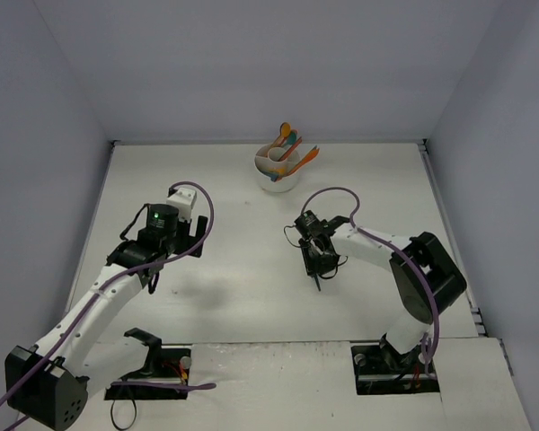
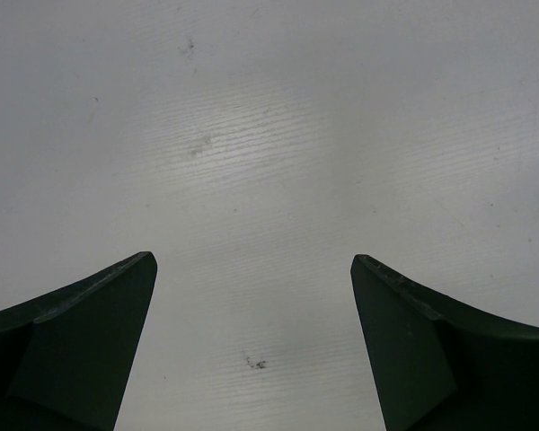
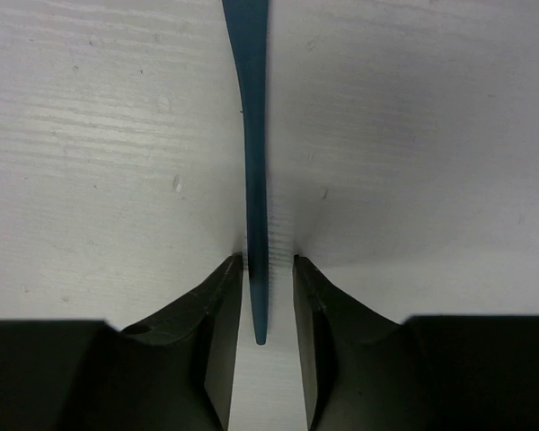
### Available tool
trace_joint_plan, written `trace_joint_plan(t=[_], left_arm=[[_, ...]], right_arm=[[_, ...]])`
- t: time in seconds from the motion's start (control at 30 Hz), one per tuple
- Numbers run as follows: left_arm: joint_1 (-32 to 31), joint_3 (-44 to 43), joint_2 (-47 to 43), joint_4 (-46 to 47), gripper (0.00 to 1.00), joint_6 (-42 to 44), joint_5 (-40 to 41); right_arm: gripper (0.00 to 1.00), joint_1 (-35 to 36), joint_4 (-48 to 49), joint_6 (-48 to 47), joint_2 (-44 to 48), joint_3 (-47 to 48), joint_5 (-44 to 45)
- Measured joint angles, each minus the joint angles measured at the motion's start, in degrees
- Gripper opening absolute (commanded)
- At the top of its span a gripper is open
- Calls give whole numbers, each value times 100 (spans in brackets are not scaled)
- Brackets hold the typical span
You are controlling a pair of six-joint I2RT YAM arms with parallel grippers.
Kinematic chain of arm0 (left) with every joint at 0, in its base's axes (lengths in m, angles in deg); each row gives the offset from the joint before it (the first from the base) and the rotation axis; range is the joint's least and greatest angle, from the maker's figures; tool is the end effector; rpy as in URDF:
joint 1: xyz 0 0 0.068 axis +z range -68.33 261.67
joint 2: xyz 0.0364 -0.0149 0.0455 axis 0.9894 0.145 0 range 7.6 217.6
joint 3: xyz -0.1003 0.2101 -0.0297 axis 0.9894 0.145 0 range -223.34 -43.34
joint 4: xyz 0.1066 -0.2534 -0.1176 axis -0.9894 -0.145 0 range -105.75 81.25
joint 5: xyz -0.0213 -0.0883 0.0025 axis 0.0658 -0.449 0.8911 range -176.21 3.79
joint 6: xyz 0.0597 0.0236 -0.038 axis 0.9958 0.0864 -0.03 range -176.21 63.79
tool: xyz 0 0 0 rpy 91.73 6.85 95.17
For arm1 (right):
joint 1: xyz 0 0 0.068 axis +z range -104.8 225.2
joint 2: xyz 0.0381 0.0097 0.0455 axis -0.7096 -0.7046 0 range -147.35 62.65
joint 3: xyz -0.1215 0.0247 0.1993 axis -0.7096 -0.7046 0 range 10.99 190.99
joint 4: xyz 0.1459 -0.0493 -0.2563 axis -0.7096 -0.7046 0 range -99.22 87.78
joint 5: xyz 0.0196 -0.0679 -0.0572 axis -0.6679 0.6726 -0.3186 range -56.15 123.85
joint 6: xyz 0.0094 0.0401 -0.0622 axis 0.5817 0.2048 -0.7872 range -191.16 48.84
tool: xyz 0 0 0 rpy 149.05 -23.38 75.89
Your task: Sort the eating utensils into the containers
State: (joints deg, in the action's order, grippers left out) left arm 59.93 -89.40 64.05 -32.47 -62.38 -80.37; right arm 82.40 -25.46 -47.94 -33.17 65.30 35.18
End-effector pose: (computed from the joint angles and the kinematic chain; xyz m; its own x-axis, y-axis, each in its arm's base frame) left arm 0.2807 -0.1051 0.2317 -0.5491 0.1038 -0.8293 0.2324 0.9721 -0.0322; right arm 0.2829 0.2128 0.0695 -0.8973 -0.1861 -0.4003 -0.2642 0.9529 0.1490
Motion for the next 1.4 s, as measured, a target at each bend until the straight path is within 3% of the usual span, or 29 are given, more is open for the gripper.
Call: trace_joint_plan(t=[0.7,0.8,1.0,1.4], left_arm=[[-77,2,-106,-18,88,0,24],[-81,0,-115,-18,88,0,26],[-82,0,-118,-20,88,0,31],[-110,0,-138,-22,88,0,46]], right_arm=[[28,-396,-311,-202,-1077,1340,-22],[23,-395,-320,-224,-1143,1420,-63],[0,-393,-317,-252,-1193,1473,-188],[0,-365,-504,-359,-1261,1749,-144]])
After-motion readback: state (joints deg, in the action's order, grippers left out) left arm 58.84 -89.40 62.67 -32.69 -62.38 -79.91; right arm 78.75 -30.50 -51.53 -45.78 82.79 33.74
